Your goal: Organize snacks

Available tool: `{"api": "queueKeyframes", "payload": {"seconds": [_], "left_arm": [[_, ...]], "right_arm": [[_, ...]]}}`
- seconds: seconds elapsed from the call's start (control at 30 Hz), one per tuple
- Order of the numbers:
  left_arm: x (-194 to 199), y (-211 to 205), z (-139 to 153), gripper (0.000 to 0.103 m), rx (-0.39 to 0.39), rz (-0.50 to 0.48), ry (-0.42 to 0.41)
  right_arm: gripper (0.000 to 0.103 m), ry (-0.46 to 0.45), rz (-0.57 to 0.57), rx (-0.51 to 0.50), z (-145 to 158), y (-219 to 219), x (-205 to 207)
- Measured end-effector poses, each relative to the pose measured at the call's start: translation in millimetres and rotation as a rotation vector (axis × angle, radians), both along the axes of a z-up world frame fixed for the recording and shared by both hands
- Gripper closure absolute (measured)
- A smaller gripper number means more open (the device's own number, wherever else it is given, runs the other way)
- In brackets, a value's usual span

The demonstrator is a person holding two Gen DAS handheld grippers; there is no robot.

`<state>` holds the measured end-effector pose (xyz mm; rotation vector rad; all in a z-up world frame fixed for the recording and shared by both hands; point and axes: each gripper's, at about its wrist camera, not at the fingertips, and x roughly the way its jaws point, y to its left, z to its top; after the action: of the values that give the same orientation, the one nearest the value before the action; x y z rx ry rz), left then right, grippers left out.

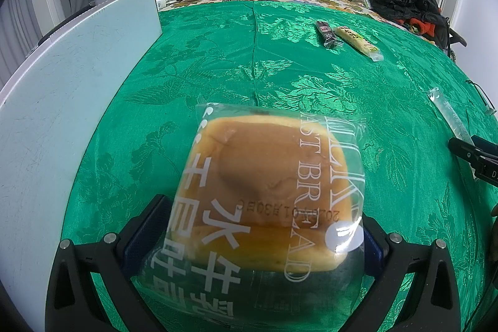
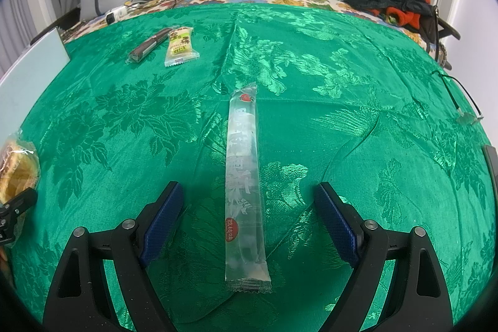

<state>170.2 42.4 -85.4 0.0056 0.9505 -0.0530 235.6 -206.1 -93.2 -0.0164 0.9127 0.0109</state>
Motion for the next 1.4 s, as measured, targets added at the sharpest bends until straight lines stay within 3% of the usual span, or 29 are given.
{"api": "queueKeyframes", "payload": {"seconds": [0.13,0.2,0.27,0.43,0.47,0.5,0.57,0.7,0.8,0.87,0.93,1.1,1.27,1.33,1.37,1.4], "left_arm": [[1,0,0,0.0,0.001,-0.005,0.006],[5,-1,1,0.0,0.007,-0.037,0.059],[15,-1,4,0.0,0.017,-0.071,0.15],[26,-1,26,0.001,0.013,-0.081,0.153],[29,-3,28,0.01,0.019,-0.086,0.159],[31,-5,29,0.032,0.023,-0.098,0.162],[32,-6,33,0.034,0.021,-0.105,0.162],[14,4,54,0.035,-0.091,-0.091,0.121],[-5,23,81,0.035,-0.242,-0.05,0.097],[-17,41,107,0.034,-0.312,-0.026,0.054],[-25,64,136,0.034,-0.333,0.002,-0.002],[-44,156,200,0.034,-0.247,0.145,-0.138],[-60,250,199,0.033,-0.088,0.351,-0.13],[-67,282,182,0.019,-0.043,0.438,-0.109],[-71,295,172,0.007,-0.031,0.478,-0.096],[-76,304,162,0.004,-0.022,0.51,-0.082]], "right_arm": [[0.013,0.001,0.0,0.001,0,0,0],[0.008,0.026,0.029,0.011,0,0,3],[0.009,0.144,0.11,0.001,3,0,14],[0.017,0.347,0.125,0.078,14,-9,44],[0.04,0.371,0.117,0.089,15,-10,48],[0.076,0.38,0.098,0.037,16,-9,52],[0.084,0.407,0.091,0.023,17,-8,56],[0.085,0.401,0.052,0.122,29,-14,46],[0.085,0.376,0.057,0.25,52,-9,33],[0.085,0.342,0.11,0.33,76,12,29],[0.084,0.294,0.194,0.386,109,47,27],[0.084,0.193,0.427,0.523,186,162,20],[0.083,0.176,0.627,0.629,225,275,6],[0.077,0.178,0.679,0.656,226,317,-2],[0.057,0.177,0.694,0.68,221,332,-7],[0.027,0.18,0.714,0.707,216,344,-10]]}}
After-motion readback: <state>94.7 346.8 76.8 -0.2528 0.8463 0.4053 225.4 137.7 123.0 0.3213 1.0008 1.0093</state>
